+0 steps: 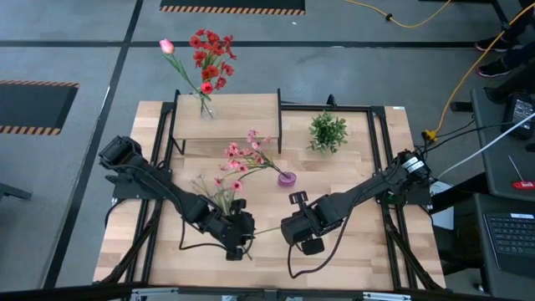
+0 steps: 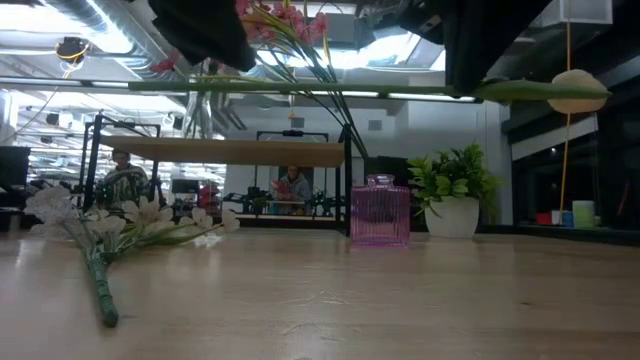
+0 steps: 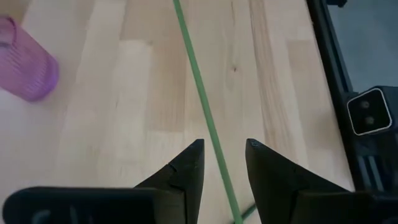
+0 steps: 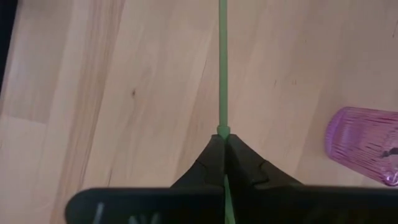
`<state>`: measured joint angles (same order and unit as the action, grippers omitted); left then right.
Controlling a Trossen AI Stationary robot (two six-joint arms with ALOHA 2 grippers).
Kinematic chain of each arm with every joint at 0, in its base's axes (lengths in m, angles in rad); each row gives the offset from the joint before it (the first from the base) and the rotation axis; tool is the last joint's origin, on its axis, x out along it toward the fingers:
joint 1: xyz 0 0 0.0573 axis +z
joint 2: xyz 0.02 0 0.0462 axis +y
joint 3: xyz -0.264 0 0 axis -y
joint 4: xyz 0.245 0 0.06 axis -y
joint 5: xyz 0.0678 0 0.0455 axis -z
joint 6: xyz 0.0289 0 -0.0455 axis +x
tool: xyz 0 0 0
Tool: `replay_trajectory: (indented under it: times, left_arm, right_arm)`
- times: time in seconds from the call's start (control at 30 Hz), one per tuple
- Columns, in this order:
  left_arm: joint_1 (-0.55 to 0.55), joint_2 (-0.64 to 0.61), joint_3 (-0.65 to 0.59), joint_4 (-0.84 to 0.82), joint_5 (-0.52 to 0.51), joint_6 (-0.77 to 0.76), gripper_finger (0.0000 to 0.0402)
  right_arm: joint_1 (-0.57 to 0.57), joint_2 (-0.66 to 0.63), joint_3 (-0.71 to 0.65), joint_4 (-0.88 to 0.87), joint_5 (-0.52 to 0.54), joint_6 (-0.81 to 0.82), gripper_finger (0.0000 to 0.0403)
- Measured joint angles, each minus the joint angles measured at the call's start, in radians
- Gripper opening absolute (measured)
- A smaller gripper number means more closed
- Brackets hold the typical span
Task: Pick and place flowers into a vace then onto a shelf
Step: Put the yellow tulip into the violet vase
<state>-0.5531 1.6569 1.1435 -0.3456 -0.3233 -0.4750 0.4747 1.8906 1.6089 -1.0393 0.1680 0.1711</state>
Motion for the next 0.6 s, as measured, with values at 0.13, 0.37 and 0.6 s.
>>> replay_trajectory:
  times: [0.13, 0.37, 0.6]
  left_arm:
    - [0.007, 0.000, 0.000, -0.022, 0.034, -0.041, 0.0112]
    - [0.008, 0.017, 0.000, -0.086, 0.065, -0.098, 0.0112]
    - [0.014, 0.031, 0.000, -0.084, 0.066, -0.080, 0.0111]
  right_arm:
    - [0.000, 0.000, 0.000, 0.000, 0.000, 0.000, 0.0000]
    - [0.000, 0.000, 0.000, 0.005, 0.042, -0.001, 0.0000]
    - [-0.001, 0.000, 0.000, 0.039, 0.042, -0.023, 0.0000]
